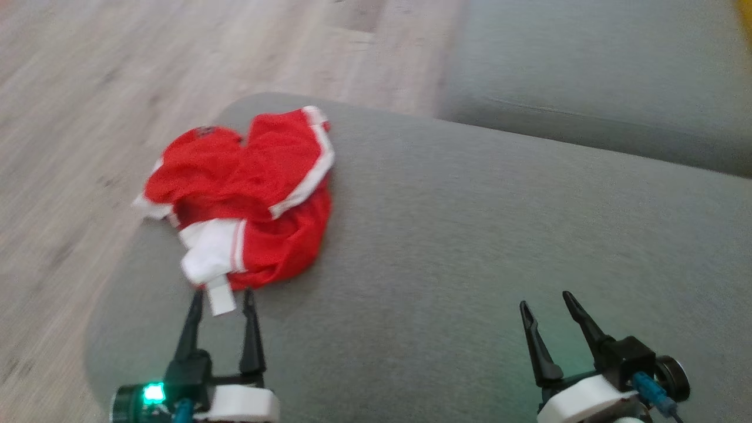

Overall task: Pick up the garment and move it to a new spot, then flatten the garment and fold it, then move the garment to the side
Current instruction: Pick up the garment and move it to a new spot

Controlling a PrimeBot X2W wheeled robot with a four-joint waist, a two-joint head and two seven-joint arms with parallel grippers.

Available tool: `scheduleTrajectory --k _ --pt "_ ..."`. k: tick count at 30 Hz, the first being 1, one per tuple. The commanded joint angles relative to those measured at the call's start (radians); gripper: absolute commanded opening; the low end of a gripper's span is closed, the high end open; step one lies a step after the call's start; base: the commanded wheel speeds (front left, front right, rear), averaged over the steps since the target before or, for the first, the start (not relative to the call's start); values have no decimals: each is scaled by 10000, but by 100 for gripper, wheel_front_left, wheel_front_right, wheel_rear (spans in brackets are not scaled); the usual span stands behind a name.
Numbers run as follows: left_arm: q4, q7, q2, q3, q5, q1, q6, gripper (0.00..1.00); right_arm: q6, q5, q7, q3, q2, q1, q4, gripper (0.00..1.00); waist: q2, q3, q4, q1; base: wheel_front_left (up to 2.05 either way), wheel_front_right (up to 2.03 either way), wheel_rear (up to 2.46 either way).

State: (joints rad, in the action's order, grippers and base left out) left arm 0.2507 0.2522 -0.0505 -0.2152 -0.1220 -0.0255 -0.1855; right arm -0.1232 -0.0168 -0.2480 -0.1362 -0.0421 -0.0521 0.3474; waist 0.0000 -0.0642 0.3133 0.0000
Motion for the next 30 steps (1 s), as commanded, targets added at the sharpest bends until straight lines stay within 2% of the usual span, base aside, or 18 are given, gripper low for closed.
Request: scheduleTrajectory --k 1,5,12,17,20,26,30 --pt "-369 95 3 447 83 436 -36 100 -75 -61 -138 -156 -81 464 -333 100 0 141 933 0 0 0 0" --pt "-517 95 3 929 116 315 -18 100 -75 -77 -138 -68 -81 510 -364 100 0 167 1531 0 0 0 0" --pt "-824 95 3 1814 327 342 -6 100 -75 57 -138 -76 -81 738 -388 100 0 539 1839 0 0 0 0" --pt "-706 95 -243 1841 871 913 257 100 -75 164 -138 297 -81 674 -497 100 0 845 2038 0 0 0 0" --pt "-461 95 -395 1748 1045 1760 435 100 -75 533 -138 511 -89 792 -724 100 0 1574 1999 0 0 0 0" --pt "1268 95 -508 1792 1034 4033 541 100 -75 866 -138 385 -859 1419 -1210 100 0 3094 1536 0 0 0 0" --pt "2677 95 -573 2015 879 5034 463 100 -75 884 -138 365 -1213 1698 -1393 100 0 3541 1190 0 0 0 0"
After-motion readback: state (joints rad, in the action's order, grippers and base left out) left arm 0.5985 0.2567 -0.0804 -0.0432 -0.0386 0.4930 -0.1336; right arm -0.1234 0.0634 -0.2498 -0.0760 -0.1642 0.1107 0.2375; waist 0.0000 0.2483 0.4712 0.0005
